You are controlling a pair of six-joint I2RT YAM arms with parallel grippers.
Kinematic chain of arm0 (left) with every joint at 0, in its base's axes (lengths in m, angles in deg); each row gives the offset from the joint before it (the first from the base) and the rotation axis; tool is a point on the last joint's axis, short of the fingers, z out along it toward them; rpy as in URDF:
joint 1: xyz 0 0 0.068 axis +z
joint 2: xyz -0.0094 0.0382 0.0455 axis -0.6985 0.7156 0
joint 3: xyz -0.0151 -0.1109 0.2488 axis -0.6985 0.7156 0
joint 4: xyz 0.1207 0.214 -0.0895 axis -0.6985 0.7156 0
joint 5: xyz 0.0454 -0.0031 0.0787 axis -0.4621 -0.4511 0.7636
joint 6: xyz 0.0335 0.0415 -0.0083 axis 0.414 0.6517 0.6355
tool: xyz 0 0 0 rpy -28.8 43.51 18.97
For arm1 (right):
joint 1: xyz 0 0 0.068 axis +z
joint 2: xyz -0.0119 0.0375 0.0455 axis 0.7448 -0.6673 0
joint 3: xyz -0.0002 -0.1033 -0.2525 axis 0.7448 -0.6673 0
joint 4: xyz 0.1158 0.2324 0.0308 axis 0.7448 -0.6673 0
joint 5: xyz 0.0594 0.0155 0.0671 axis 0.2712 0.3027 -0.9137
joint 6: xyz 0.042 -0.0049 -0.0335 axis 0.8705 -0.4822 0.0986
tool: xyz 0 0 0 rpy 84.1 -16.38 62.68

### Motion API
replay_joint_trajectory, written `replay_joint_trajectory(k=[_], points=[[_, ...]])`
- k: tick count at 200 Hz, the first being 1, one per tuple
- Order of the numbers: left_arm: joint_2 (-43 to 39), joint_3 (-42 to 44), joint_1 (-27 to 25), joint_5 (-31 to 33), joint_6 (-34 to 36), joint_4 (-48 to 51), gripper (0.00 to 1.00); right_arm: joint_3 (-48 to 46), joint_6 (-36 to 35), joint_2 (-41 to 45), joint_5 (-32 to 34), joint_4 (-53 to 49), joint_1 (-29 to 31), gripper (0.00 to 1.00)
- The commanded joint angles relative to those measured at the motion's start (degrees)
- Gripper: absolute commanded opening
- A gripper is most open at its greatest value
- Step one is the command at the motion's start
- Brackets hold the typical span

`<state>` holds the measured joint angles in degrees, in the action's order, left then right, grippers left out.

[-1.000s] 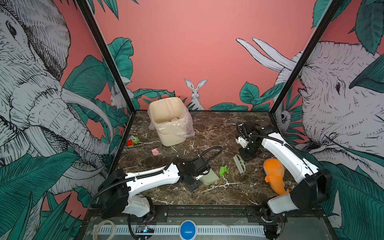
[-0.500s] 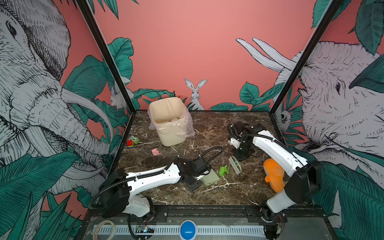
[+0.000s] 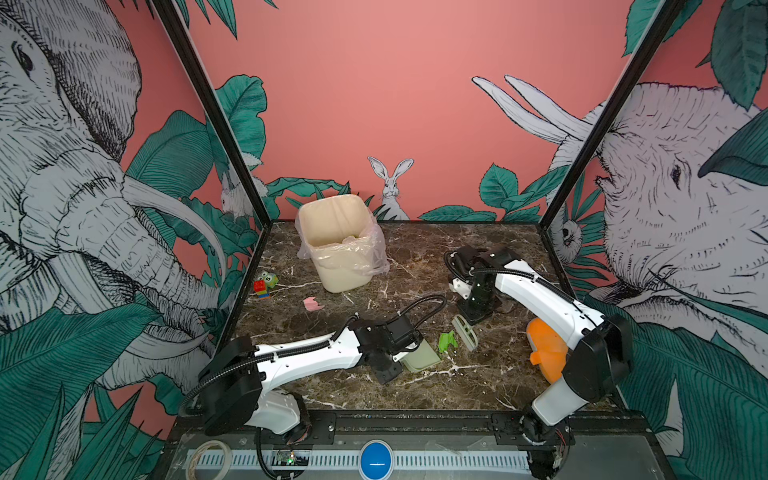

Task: Sweep away the paper scraps from the table
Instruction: 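Sweep the green scrap into the dustpan with the right gripper's brush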

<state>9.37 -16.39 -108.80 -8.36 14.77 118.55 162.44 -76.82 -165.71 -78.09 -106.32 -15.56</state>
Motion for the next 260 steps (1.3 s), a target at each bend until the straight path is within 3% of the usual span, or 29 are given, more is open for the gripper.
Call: replay_joint_trajectory(k=[1, 61, 232, 260], points=[[-0.73, 0.5, -0.28, -1.31, 0.2, -0.38, 0.1, 1.82, 1.32, 0.49, 1.02, -2.06, 0.47, 0.0], [-0.31, 0.13, -0.29, -2.0, 0.5, -0.28, 0.1, 3.01, -0.76, -0.24, 6.19, -4.61, -0.67, 0.0], [3.66, -1.91, -1.65, 2.24, -0.31, -0.81, 0.1, 4.07, 2.69, -2.54, -2.84, -0.82, 4.42, 0.0], [3.84, -2.1, -1.96, 2.53, -0.31, -0.9, 0.1, 3.73, 2.19, -1.14, 1.32, -1.6, 4.05, 0.0]])
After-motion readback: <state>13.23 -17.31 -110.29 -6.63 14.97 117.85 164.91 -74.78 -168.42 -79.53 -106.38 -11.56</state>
